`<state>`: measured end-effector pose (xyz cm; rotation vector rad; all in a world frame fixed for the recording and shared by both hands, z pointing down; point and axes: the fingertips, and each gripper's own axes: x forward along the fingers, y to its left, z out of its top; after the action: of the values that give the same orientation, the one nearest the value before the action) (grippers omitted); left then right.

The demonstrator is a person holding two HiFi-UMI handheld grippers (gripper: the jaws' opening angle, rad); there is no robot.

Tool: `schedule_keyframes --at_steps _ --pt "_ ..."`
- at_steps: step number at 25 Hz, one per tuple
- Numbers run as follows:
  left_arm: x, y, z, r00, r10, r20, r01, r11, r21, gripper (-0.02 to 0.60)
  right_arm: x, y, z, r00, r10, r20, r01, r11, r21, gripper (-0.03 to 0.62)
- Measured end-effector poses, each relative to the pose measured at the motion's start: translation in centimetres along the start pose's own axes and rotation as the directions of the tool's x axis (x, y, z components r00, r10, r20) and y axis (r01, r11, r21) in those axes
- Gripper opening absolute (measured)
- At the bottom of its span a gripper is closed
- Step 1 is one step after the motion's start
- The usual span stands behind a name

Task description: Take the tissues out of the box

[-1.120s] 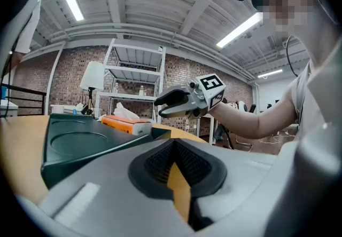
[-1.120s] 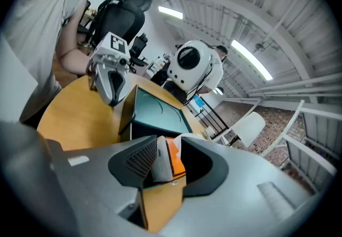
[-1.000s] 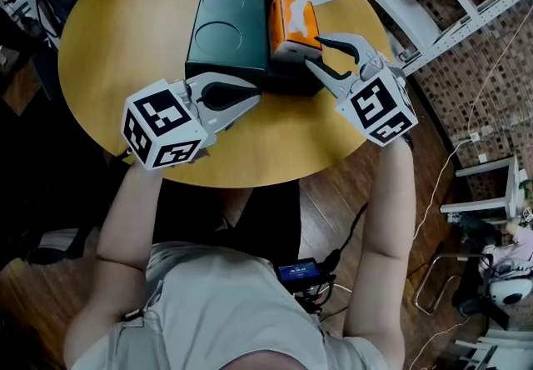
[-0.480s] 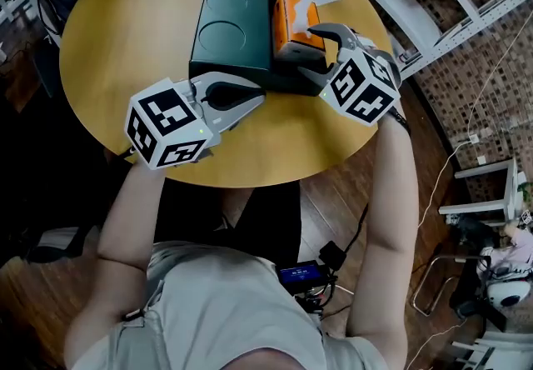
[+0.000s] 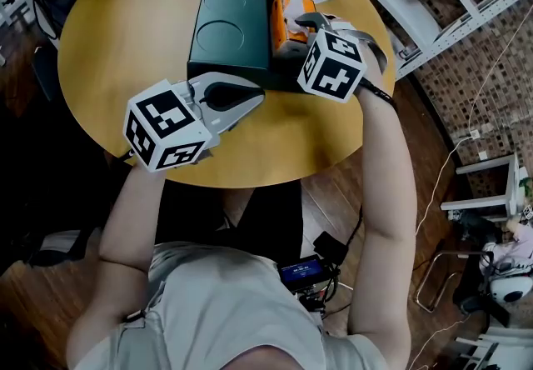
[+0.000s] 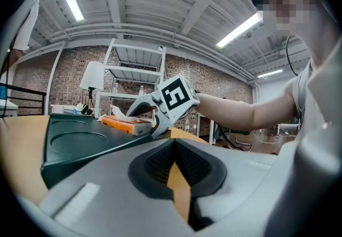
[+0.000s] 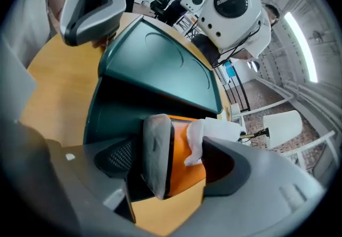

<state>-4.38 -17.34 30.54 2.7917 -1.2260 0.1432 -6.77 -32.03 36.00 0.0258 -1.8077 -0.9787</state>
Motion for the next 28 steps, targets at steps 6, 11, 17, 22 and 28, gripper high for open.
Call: schedule_keyframes --at_steps 6,11,17,22,28 --pt "0.3 0.1 -0.2 1.0 -0.001 0.0 0.001 1.0 0.0 0.0 0.6 -0.1 -0.4 0.997 -0.052 -0.064 0.049 0.998 -0.041 0.286" --pt "0.2 0.1 -0.2 1.0 -0.002 0.0 0.002 1.0 0.003 0.0 -0.6 -0.8 0.0 0.991 -0.13 -0.038 0.128 0.991 -0.041 0.229" --pt "0.2 0.1 -0.3 1.0 -0.003 0.001 0.003 1.0 0.001 0.0 -2.7 -1.8 0.6 0.976 -0.219 -0.009 0.218 0.974 -0.052 0.218" --pt "0.0 0.0 -0.3 1.0 0.004 0.004 -0.004 1.0 0.0 0.0 -7.2 -5.4 -0.5 0.932 -0.363 0.005 0.362 0.931 -0.041 0.221" --pt "0.3 -0.5 -0.2 1.0 -0.01 -0.008 0.01 1.0 0.002 0.0 -7.8 -5.6 -10.5 0.907 -0.397 -0.138 0.402 0.915 0.015 0.224"
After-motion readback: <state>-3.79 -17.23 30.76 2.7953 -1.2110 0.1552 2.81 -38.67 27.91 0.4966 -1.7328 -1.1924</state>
